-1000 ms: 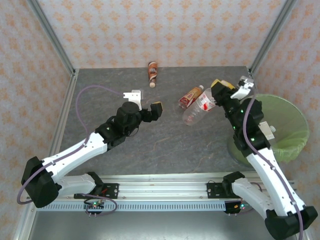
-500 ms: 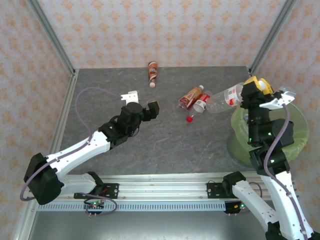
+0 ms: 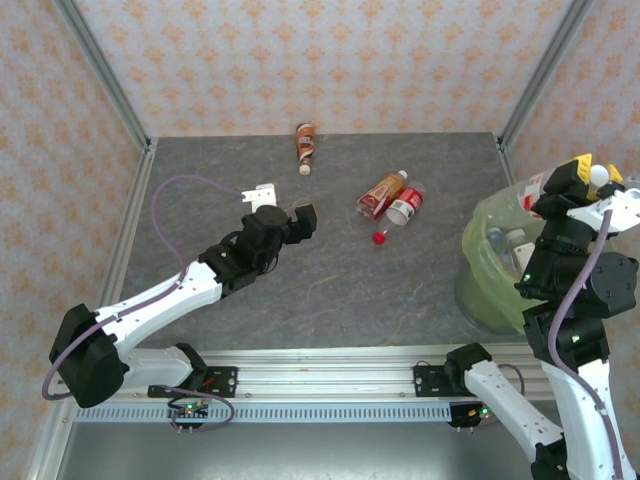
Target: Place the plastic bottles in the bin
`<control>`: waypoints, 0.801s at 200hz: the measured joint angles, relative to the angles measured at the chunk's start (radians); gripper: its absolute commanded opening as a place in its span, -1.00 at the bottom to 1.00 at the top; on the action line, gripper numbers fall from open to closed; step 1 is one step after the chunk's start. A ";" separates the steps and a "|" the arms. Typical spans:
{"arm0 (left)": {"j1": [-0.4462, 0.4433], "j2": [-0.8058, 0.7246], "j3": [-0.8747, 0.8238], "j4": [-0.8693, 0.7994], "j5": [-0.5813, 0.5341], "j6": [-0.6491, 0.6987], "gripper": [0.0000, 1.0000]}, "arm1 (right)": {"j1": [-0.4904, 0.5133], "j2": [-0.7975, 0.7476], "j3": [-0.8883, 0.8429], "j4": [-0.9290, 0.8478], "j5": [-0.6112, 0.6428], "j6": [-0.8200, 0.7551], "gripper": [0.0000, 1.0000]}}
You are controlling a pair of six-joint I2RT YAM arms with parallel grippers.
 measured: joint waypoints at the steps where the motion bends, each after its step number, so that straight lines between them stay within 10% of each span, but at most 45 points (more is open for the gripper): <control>1: 0.000 0.000 0.000 0.000 0.000 0.000 1.00 | 0.000 0.002 0.000 -0.001 0.009 -0.006 -1.00; 53: 0.000 0.011 0.000 0.000 0.001 0.000 1.00 | -0.046 0.130 0.024 -0.121 0.195 -0.079 -1.00; 160: 0.000 0.011 0.000 0.000 0.005 0.012 1.00 | -0.424 0.299 0.090 -0.600 0.015 0.279 -0.91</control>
